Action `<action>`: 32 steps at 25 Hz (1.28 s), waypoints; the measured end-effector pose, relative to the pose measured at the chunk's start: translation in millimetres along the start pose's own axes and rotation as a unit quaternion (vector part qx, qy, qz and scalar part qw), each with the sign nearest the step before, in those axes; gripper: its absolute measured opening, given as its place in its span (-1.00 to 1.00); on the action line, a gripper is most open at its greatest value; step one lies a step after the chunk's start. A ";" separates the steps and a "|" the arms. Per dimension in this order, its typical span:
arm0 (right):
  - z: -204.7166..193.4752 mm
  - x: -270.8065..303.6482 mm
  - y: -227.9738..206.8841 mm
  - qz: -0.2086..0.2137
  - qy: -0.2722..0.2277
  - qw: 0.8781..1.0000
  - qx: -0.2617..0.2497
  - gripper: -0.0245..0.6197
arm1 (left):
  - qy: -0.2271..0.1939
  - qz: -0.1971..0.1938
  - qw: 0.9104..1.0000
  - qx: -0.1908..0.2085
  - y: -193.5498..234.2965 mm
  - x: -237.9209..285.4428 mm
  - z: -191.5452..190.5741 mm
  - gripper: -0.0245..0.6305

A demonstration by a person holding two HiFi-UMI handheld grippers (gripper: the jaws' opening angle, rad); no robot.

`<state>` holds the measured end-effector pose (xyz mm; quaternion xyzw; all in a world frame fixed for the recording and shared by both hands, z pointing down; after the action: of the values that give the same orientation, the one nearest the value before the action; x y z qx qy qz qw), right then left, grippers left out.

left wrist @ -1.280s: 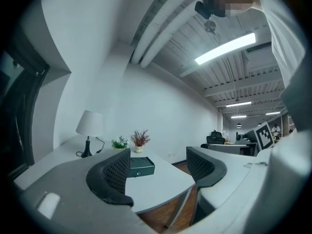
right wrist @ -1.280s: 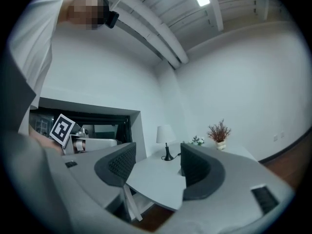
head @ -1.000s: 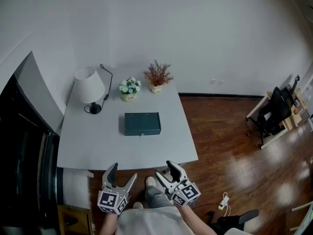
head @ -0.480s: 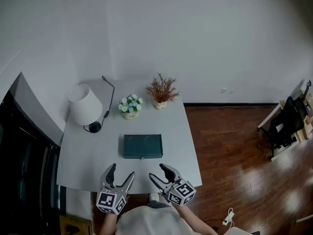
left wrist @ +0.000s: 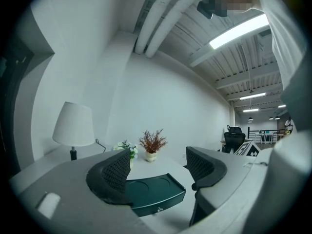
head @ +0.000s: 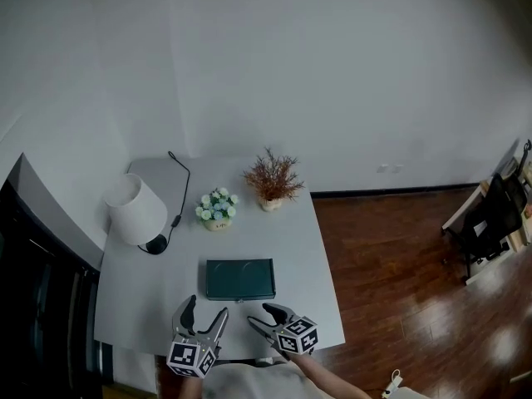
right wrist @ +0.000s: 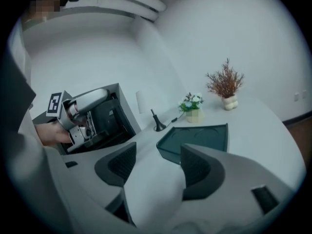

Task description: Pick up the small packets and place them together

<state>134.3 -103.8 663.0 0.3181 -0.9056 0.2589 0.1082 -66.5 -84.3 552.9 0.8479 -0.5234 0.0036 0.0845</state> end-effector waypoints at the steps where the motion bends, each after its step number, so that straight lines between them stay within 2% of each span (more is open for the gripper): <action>1: -6.3 5.7 -3.7 -0.004 0.016 1.000 0.011 -0.06 | 0.005 -0.007 1.000 0.000 1.1 3.5 -0.9 0.12; 3: -16.7 20.5 -10.7 -0.004 0.035 0.999 0.041 -0.06 | 0.013 -0.022 1.000 0.010 3.9 10.1 1.5 0.12; 6: -31.4 47.2 -21.6 0.004 0.033 0.993 0.117 -0.06 | 0.017 -0.033 0.999 0.010 11.6 13.5 2.5 0.12; 8: -44.1 61.5 -34.2 -0.015 0.032 0.983 0.178 -0.06 | 0.022 -0.041 0.999 0.009 13.8 13.6 0.6 0.12; 10: -56.4 76.6 -47.1 -0.034 0.042 0.975 0.216 -0.06 | 0.025 -0.049 0.998 0.010 15.0 11.8 0.2 0.12; 13: -68.1 99.0 -62.0 -0.056 0.082 0.972 0.213 -0.06 | 0.027 -0.053 0.998 0.011 21.8 6.2 -0.2 0.12; 16: -70.6 109.9 -68.6 -0.069 0.100 0.971 0.206 -0.07 | 0.032 -0.048 0.998 0.007 30.5 -2.0 -2.4 0.12; 17: -69.7 112.2 -70.7 -0.072 0.101 0.970 0.211 -0.20 | 0.032 -0.046 0.998 0.007 33.9 -4.3 -2.4 0.12; 18: -68.6 114.2 -72.8 -0.075 0.100 0.968 0.219 -0.45 | 0.031 -0.044 0.999 0.006 37.3 -6.4 -2.0 0.12; 22: -72.8 116.4 -74.2 -0.087 0.097 0.957 0.258 -0.60 | 0.037 -0.036 0.999 0.006 48.6 -18.7 -2.5 0.12; 25: -73.6 116.9 -74.1 -0.081 0.096 0.957 0.263 -0.61 | 0.041 -0.036 0.998 0.004 52.6 -22.3 -5.1 0.12; 27: -71.6 118.3 -73.3 -0.077 0.095 0.958 0.260 -0.70 | 0.042 -0.040 0.998 0.004 53.4 -21.8 -5.3 0.12; 32: -77.3 111.0 -62.1 -0.078 0.109 0.957 0.258 -0.70 | 0.045 -0.057 0.997 0.003 47.3 -18.5 -6.8 0.12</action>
<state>90.0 -161.2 793.0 0.3749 -0.7631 0.5075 0.1399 -116.3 -87.6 564.5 0.8756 -0.4699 0.0382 0.1053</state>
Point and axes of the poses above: the fingertips, and each gripper's own axes: x forward along the fingers, y to its left, z out of its top, the point moved 7 cm from there along -x, backward along the fingers
